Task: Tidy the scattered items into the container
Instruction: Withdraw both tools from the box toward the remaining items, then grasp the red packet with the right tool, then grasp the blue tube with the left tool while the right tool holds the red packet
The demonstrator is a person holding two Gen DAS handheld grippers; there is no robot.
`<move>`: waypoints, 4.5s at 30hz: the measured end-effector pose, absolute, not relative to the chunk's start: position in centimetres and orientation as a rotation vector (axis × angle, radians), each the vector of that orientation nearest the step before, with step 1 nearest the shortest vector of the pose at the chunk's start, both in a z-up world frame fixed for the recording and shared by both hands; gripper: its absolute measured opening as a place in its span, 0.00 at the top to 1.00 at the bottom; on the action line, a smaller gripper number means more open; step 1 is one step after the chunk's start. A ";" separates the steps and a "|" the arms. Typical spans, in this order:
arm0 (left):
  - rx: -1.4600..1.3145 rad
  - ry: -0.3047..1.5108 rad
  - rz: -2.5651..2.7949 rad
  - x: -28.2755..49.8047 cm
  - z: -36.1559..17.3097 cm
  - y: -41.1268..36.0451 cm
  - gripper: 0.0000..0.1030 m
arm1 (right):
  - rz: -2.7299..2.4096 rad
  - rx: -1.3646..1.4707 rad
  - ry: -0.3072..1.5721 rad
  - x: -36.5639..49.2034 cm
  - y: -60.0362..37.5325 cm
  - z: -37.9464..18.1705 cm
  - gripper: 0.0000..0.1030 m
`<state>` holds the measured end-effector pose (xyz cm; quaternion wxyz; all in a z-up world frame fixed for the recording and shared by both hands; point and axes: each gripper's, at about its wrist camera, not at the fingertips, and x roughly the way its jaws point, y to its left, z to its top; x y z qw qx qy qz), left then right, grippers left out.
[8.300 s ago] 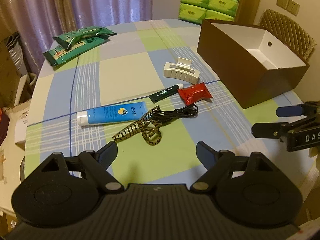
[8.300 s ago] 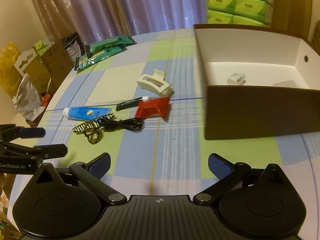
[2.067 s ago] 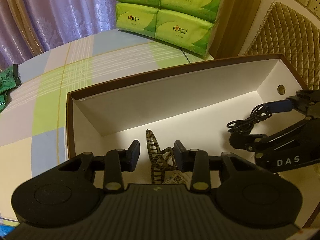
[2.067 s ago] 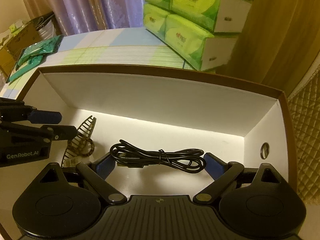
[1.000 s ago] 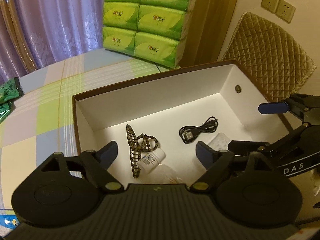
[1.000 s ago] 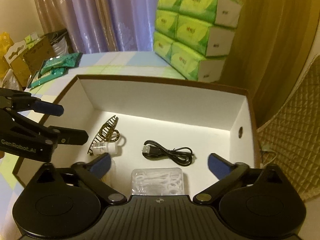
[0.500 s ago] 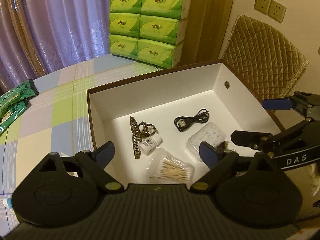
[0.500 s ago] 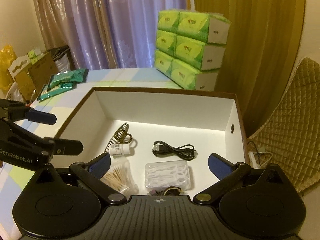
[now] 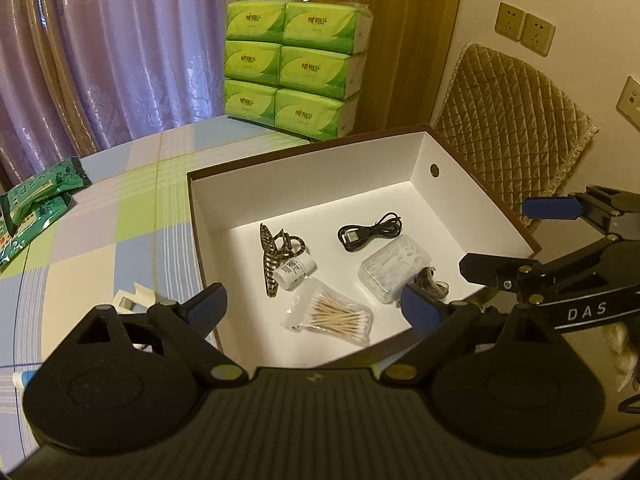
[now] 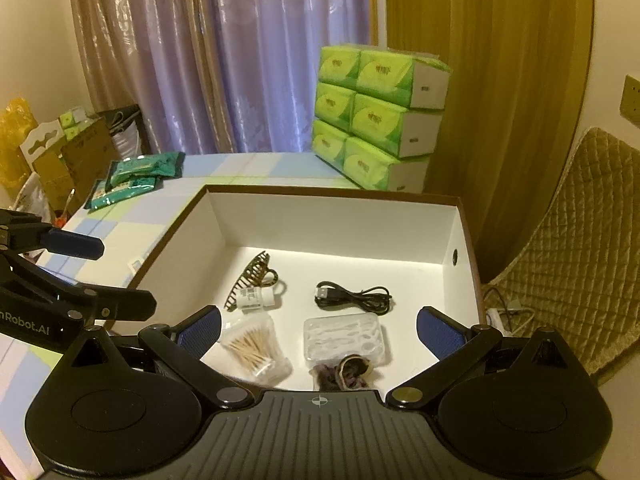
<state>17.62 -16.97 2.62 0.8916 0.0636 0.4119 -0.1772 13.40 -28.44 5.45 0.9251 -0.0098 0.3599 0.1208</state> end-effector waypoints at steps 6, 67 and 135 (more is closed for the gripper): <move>0.111 0.839 -0.371 15.6 3.2 -15.6 0.11 | 0.242 -0.007 0.724 11.4 -27.4 6.1 0.02; -0.024 0.970 -0.063 6.8 -1.3 11.2 0.11 | 0.276 0.100 0.881 4.7 -4.1 -0.6 0.02; 0.494 0.986 -0.689 25.3 -13.0 17.8 0.34 | 0.139 0.135 0.992 15.2 0.2 -10.3 0.65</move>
